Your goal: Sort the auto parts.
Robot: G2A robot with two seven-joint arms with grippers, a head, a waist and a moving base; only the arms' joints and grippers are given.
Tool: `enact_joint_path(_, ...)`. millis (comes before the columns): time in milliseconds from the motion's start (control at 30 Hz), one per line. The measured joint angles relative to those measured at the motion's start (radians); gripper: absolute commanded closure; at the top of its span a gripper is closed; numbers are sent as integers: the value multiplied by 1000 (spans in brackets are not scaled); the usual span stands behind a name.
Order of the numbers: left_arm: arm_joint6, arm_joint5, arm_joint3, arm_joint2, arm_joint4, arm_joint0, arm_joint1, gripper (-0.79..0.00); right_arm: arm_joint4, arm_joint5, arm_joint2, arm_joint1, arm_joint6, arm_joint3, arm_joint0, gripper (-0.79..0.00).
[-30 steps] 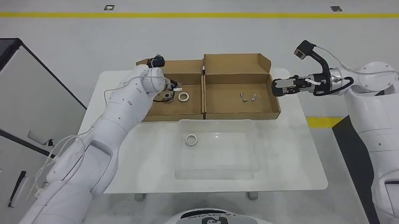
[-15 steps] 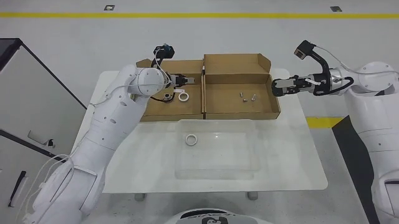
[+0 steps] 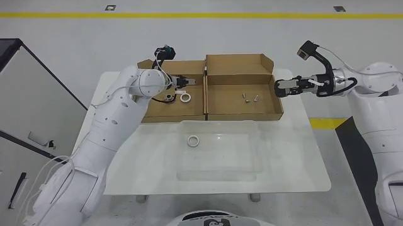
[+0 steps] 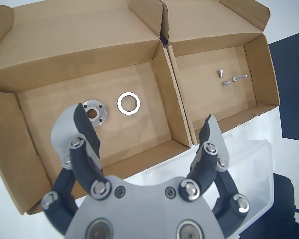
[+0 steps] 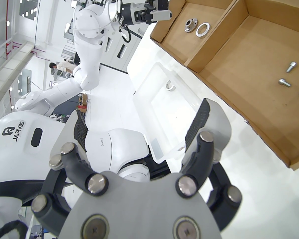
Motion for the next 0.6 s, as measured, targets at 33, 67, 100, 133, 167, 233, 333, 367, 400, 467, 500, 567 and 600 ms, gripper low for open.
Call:
enact_joint_path(33, -6, -16, -20, 4, 20, 3, 2, -785, 0, 0, 0, 0, 0, 0, 0, -785)
enact_joint_path(67, -21, -32, -43, 10, 44, 4, 5, -785, 0, 0, 0, 0, 0, 0, 0, -785)
enact_joint_path(100, -51, -53, -78, 17, 75, 5, 9, -785, 0, 0, 0, 0, 0, 0, 0, -785)
enact_joint_path(133, -78, -64, -106, 22, 97, 7, 11, -785, 0, 0, 0, 0, 0, 0, 0, -785)
enact_joint_path(167, -109, -70, -135, 29, 119, 9, 13, -785, 0, 0, 0, 0, 0, 0, 0, -785)
enact_joint_path(233, -179, -103, -209, 45, 152, 14, 18, -785, 0, 0, 0, 0, 0, 0, 0, -785)
enact_joint_path(333, -281, -171, -310, 78, 207, 24, 24, -785, 0, 0, 0, 0, 0, 0, 0, -785)
enact_joint_path(367, -309, -192, -336, 88, 219, 28, 25, -785, 0, 0, 0, 0, 0, 0, 0, -785)
enact_joint_path(400, -341, -216, -367, 102, 235, 32, 27, -785, 0, 0, 0, 0, 0, 0, 0, -785)
enact_joint_path(467, -383, -256, -406, 129, 257, 39, 28, -785, 0, 0, 0, 0, 0, 0, 0, -785)
enact_joint_path(500, -407, -283, -429, 150, 273, 41, 28, -785, 0, 0, 0, 0, 0, 0, 0, -785)
enact_joint_path(567, -442, -346, -463, 192, 301, 41, 27, -785, 0, 0, 0, 0, 0, 0, 0, -785)
enact_joint_path(600, -467, -389, -482, 221, 332, 40, 27, -785, 0, 0, 0, 0, 0, 0, 0, -785)
